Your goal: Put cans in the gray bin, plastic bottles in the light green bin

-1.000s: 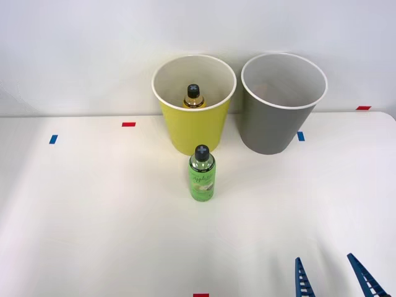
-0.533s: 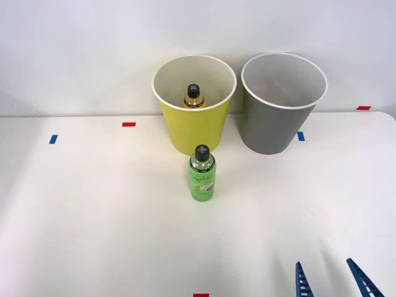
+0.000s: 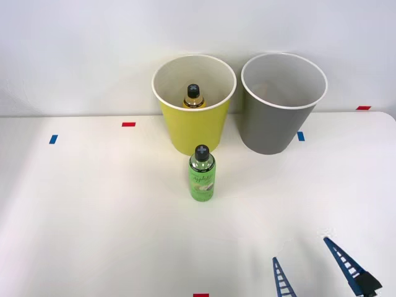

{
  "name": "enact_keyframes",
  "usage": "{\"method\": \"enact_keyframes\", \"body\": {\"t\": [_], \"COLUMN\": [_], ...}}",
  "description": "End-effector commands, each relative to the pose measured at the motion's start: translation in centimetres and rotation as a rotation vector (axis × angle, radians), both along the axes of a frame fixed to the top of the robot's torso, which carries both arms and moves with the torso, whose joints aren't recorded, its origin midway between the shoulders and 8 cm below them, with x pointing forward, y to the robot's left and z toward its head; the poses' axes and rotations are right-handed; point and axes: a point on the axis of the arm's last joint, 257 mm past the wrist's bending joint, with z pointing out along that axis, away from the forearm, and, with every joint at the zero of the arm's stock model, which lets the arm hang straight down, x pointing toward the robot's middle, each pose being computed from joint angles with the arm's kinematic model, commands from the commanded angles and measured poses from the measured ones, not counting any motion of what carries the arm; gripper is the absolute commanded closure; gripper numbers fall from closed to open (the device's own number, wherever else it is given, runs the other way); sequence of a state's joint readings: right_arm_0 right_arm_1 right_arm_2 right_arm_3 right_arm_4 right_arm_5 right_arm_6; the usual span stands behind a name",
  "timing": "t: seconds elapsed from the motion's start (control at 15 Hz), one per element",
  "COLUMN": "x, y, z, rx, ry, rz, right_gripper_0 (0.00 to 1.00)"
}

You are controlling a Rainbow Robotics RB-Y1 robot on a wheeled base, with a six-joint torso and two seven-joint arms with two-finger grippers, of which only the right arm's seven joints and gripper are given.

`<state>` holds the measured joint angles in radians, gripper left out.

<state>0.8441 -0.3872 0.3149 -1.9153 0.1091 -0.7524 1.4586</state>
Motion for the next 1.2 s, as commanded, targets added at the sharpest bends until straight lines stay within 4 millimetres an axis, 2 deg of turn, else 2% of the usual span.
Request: {"method": "enact_keyframes", "body": {"t": [0.07, 0.53, 0.87, 1.2], "x": [0.2, 3.0, 6.8, 10.7], "y": [1.9, 5.7, 7.4, 10.4], "z": [0.6, 2.3, 1.7, 1.2], "rx": [-0.020, 0.011, 0.029, 0.030], "ry": [-0.036, -0.086, -0.064, -0.093], "rz": [0.039, 0.108, 0.111, 0.159], "right_gripper_0": [0.00, 0.00, 0.00, 0.00]}}
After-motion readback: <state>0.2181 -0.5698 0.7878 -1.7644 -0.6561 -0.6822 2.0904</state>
